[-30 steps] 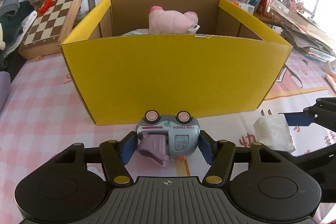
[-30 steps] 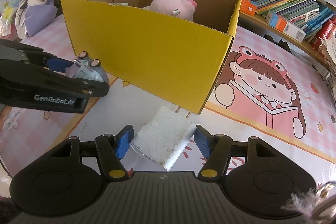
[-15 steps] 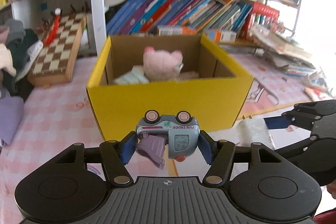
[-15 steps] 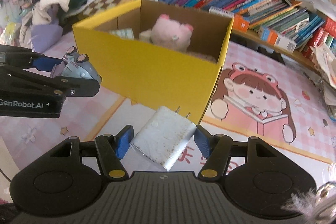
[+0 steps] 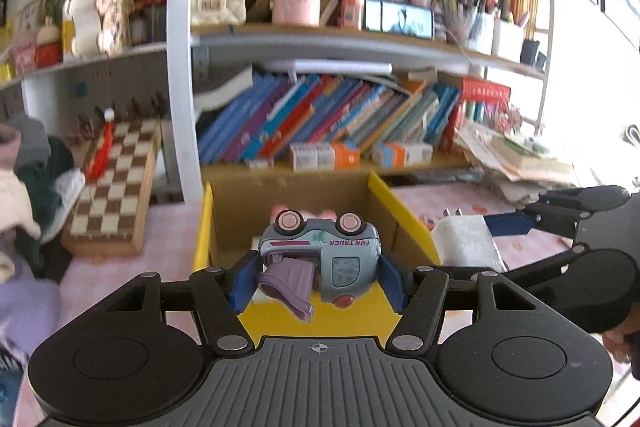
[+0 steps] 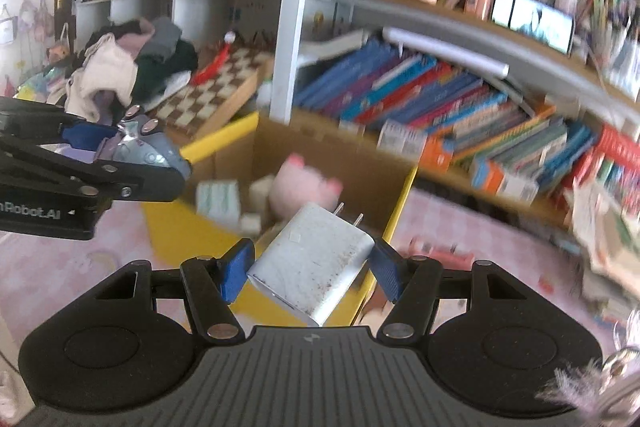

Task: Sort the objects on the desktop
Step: 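Lift the toy car and charger and carry both over the yellow box, then lower into the box and open left tool while right tool releases the charger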

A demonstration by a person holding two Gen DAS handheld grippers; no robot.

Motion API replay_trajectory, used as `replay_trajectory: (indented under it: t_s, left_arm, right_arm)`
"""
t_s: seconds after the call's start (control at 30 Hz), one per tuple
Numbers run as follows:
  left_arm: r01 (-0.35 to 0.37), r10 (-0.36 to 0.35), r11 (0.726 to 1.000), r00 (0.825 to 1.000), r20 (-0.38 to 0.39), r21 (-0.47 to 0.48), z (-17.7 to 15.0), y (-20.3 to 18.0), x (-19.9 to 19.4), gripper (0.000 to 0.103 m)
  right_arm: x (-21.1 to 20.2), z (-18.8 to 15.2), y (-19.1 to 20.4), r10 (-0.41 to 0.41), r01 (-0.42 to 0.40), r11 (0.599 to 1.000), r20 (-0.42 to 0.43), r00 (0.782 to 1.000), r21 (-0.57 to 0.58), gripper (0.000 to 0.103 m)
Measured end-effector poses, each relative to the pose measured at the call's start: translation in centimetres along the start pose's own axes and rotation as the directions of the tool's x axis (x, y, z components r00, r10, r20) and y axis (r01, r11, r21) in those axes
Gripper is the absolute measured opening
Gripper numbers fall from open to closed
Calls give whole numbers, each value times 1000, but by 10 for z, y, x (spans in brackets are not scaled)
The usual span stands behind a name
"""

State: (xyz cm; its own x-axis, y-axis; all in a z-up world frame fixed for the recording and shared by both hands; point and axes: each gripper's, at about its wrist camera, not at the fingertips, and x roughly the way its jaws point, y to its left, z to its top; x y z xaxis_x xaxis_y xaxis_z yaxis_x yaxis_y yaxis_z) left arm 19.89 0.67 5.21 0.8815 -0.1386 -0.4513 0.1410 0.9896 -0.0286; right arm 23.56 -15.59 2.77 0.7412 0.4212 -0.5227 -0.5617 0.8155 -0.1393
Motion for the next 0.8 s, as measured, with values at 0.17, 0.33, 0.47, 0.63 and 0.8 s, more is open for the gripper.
replay_trajectory:
  t_s: [0.17, 0.33, 0.47, 0.63, 0.8]
  left_arm:
    - [-32, 32, 999, 999, 20, 26, 15, 4, 17, 62]
    - [-34, 35, 998, 999, -21, 43, 19, 1, 45, 62]
    - [-14, 18, 999, 997, -71, 50, 16, -7, 69, 62]
    - [-13, 19, 999, 989, -144, 42, 11, -12, 98, 62]
    - [-4, 10, 1000, 979, -202, 31, 8, -12, 118, 62]
  right_arm:
    - [23, 30, -23, -23, 25, 999, 47, 999, -37, 61]
    - [55, 55, -37, -2, 7, 995, 56, 998, -96, 61]
    - [90, 61, -39, 28, -26, 987, 8, 1000, -161, 61]
    - [137, 64, -40, 44, -62, 967, -80, 996, -247, 61]
    - [171, 60, -44, 75, -122, 939, -155, 985, -322, 61]
